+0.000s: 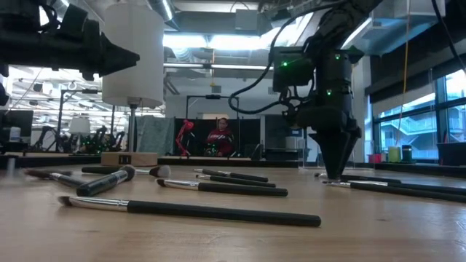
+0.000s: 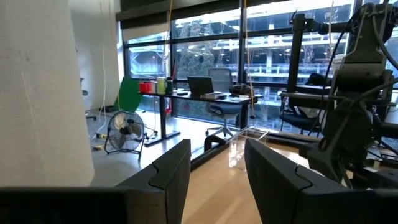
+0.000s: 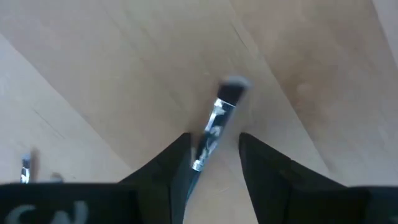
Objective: Put items in baskets/containers
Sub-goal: Put the eyeshadow brush into the left side of the transparent organizer
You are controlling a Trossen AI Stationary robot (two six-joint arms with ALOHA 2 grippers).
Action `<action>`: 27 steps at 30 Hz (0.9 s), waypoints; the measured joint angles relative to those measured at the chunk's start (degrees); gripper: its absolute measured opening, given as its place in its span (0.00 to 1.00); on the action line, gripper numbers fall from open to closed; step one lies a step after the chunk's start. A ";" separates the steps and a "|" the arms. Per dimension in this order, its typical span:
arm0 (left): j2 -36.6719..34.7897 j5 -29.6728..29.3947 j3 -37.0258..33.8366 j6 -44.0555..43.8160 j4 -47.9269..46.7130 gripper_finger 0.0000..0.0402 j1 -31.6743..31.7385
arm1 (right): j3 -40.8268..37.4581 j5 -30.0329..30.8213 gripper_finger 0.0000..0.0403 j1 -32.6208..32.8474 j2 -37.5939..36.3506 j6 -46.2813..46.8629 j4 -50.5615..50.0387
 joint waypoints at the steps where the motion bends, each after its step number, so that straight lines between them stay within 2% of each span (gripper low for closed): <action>1: 0.01 -0.02 0.00 0.36 0.04 0.37 -0.01 | 0.00 0.08 0.33 0.06 0.45 0.10 -0.04; 16: -0.01 -1.53 0.00 3.13 3.18 0.37 -0.02 | -0.02 1.63 0.06 0.36 4.37 -0.04 -0.34; 23: -0.01 -1.51 0.00 3.00 2.31 0.37 -0.01 | 0.81 1.47 0.06 0.35 4.01 -4.01 -1.08; 27: -0.01 -2.42 0.00 3.13 2.72 0.37 0.00 | 3.44 0.12 0.06 -0.20 1.16 -7.70 -3.00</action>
